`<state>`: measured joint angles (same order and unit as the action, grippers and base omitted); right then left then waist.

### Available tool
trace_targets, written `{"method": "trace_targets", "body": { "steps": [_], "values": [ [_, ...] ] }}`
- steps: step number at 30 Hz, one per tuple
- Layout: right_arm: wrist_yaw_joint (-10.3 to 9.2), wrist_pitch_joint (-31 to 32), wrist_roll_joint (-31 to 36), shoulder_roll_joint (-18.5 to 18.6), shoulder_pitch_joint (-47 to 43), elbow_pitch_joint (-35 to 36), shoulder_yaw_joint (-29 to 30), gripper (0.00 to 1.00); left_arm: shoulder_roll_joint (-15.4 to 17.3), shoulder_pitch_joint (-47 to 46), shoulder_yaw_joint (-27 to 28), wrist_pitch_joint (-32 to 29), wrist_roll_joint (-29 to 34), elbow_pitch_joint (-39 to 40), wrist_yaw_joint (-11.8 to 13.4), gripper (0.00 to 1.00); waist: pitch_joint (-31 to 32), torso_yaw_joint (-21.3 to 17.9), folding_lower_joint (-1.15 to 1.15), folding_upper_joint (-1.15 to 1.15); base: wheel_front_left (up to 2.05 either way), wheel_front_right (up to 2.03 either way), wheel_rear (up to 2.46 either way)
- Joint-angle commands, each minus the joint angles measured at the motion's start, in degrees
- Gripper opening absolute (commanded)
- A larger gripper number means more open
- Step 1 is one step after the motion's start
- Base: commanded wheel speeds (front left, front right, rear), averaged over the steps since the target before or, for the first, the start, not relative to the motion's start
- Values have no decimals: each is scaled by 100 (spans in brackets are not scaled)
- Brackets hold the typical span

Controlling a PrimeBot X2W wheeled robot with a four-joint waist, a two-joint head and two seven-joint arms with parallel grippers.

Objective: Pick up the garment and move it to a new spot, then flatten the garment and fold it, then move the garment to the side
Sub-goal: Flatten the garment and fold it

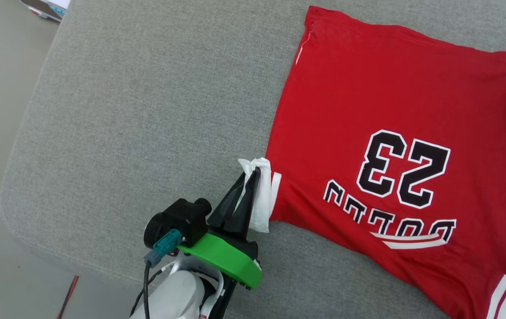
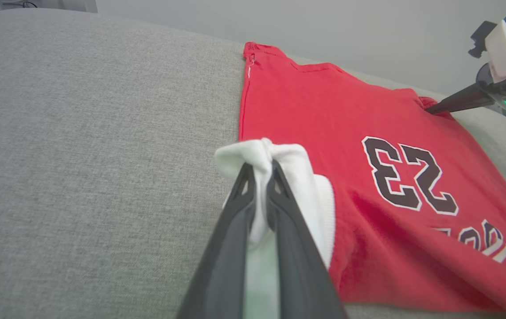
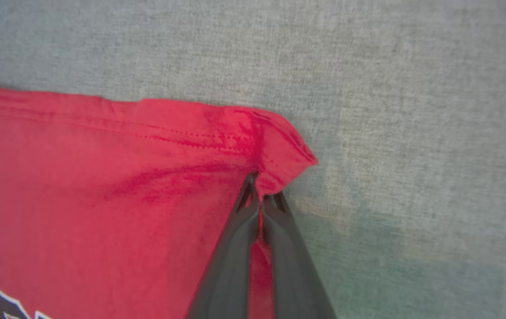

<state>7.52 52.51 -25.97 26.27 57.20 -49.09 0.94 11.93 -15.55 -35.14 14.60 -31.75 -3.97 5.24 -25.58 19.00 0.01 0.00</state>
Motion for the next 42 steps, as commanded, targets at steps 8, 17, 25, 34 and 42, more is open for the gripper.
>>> {"method": "trace_targets", "body": {
  "steps": [8,17,25,34,42],
  "values": [
    [-3,-268,-109,365,-453,145,130,0,113,198,147,15,-177,-260,4,0,728,-183,-1,0,0,0,0],
    [-3,-378,-522,739,-2026,1555,114,0,442,700,384,-97,-431,-492,169,0,1614,-812,-1,0,0,0,0],
    [-3,-446,-722,412,-4467,3133,986,0,834,1182,515,-338,-587,-447,308,0,2118,-1444,-1,0,0,0,0],
    [-3,-399,-361,-1142,-6799,4641,1908,0,1051,1467,577,-543,-725,-286,408,0,2254,-1948,-1,0,0,0,0],
    [-3,-560,-316,-2190,-7532,4903,2055,10,1111,1494,574,-644,-778,-251,435,0,2213,-2086,-1,0,0,0,0]
  ]
}}
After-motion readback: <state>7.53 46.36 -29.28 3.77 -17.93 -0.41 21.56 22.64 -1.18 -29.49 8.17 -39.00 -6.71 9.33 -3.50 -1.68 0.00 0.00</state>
